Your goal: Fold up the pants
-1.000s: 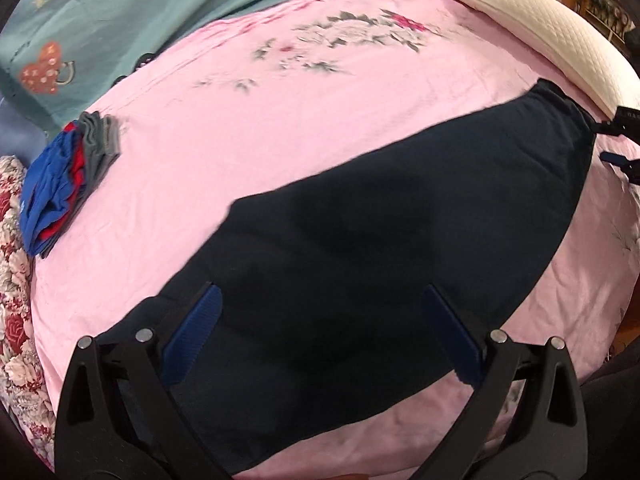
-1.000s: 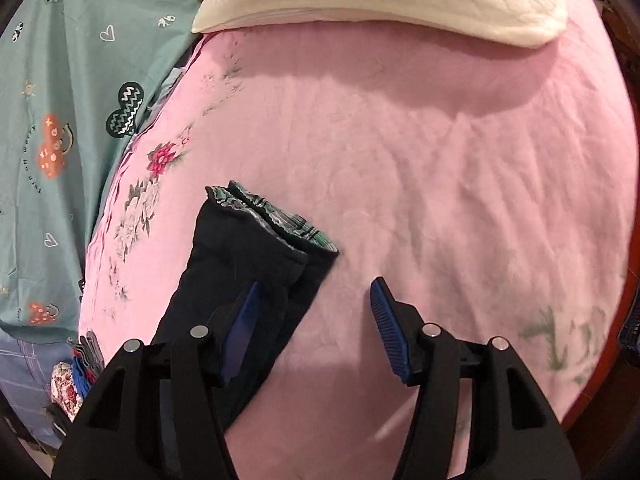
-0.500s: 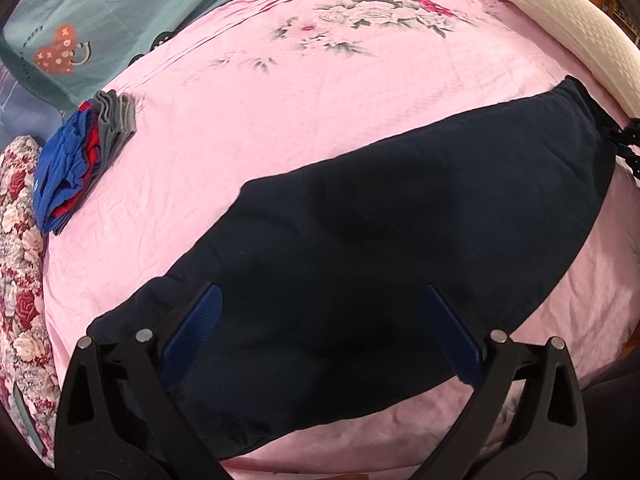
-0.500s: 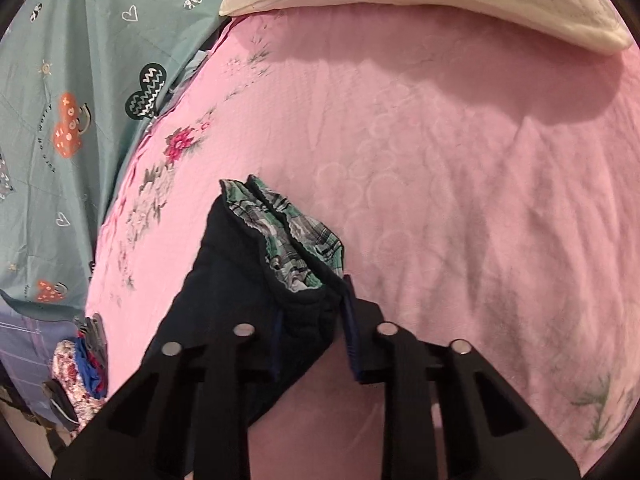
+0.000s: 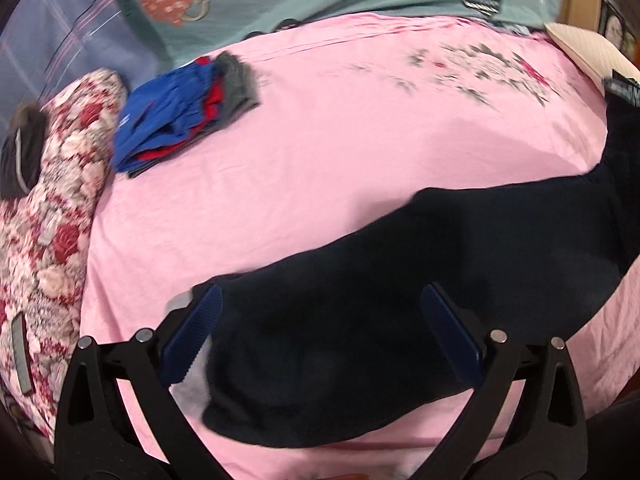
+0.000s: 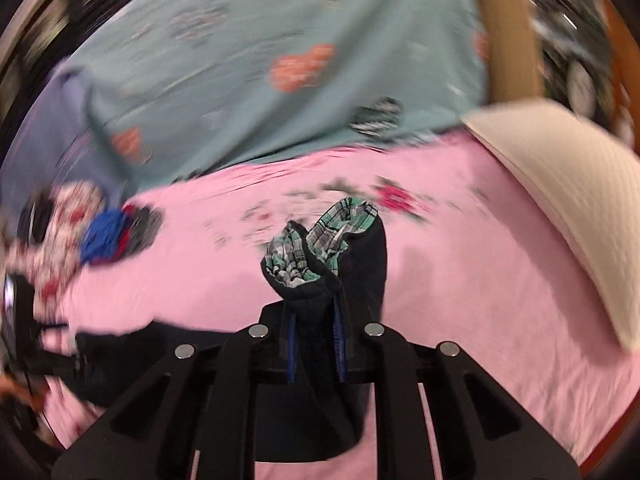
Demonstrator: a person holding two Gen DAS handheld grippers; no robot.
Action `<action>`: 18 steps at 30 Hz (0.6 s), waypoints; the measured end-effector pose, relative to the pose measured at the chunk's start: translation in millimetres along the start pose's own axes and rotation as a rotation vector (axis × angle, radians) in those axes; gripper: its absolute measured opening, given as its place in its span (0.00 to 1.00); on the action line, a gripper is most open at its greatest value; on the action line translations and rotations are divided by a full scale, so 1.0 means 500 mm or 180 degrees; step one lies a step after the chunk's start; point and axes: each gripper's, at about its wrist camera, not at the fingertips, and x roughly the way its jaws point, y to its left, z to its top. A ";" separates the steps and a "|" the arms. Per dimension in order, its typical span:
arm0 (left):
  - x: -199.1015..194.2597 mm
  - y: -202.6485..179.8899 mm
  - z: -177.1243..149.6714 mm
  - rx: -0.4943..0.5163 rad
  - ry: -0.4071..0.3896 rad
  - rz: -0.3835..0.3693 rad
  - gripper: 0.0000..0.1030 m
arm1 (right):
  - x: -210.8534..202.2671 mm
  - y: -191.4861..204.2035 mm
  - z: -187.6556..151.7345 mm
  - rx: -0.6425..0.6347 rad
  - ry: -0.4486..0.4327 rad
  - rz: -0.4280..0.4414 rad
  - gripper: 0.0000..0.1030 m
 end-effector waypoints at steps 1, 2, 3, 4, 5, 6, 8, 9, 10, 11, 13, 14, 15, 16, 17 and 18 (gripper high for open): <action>-0.001 0.016 -0.007 -0.0060 0.0008 0.0019 0.98 | 0.015 0.038 -0.013 -0.0194 0.0062 0.0052 0.15; -0.002 0.032 -0.016 -0.0125 0.0027 0.0046 0.98 | 0.035 0.075 -0.031 -0.0361 0.0149 0.0134 0.15; -0.003 0.044 -0.026 -0.0174 0.0049 0.0059 0.98 | 0.060 0.115 -0.059 -0.0544 0.0285 0.0242 0.15; -0.003 0.054 -0.035 -0.0206 0.0075 0.0064 0.98 | 0.081 0.145 -0.086 -0.0703 0.0419 0.0301 0.15; -0.003 0.064 -0.049 -0.0241 0.0101 0.0078 0.98 | 0.104 0.176 -0.121 -0.0882 0.0587 0.0378 0.15; -0.004 0.070 -0.057 -0.0251 0.0117 0.0087 0.98 | 0.117 0.195 -0.145 -0.0995 0.0711 0.0443 0.15; -0.007 0.082 -0.077 -0.0271 0.0139 0.0104 0.98 | 0.140 0.220 -0.197 -0.1209 0.0930 0.0494 0.15; -0.007 0.087 -0.086 -0.0282 0.0149 0.0106 0.98 | 0.140 0.221 -0.212 -0.1259 0.0960 0.0489 0.15; -0.007 0.091 -0.093 -0.0298 0.0163 0.0100 0.98 | 0.139 0.219 -0.209 -0.1255 0.0944 0.0494 0.15; -0.005 0.095 -0.101 -0.0320 0.0189 0.0088 0.98 | 0.138 0.215 -0.203 -0.1230 0.0973 0.0503 0.15; -0.002 0.097 -0.109 -0.0349 0.0220 0.0075 0.98 | 0.119 0.210 -0.176 -0.1127 0.0923 0.0514 0.14; 0.000 0.096 -0.112 -0.0357 0.0226 0.0066 0.98 | 0.105 0.205 -0.159 -0.1052 0.0860 0.0531 0.14; -0.001 0.096 -0.112 -0.0357 0.0220 0.0059 0.98 | 0.101 0.205 -0.149 -0.1010 0.0819 0.0549 0.14; -0.002 0.095 -0.111 -0.0360 0.0212 0.0053 0.98 | 0.086 0.202 -0.141 -0.0941 0.0769 0.0605 0.14; -0.003 0.093 -0.110 -0.0365 0.0199 0.0032 0.98 | 0.082 0.199 -0.133 -0.0862 0.0765 0.0665 0.15; -0.004 0.092 -0.109 -0.0372 0.0191 0.0009 0.98 | 0.082 0.197 -0.134 -0.0801 0.0796 0.0729 0.15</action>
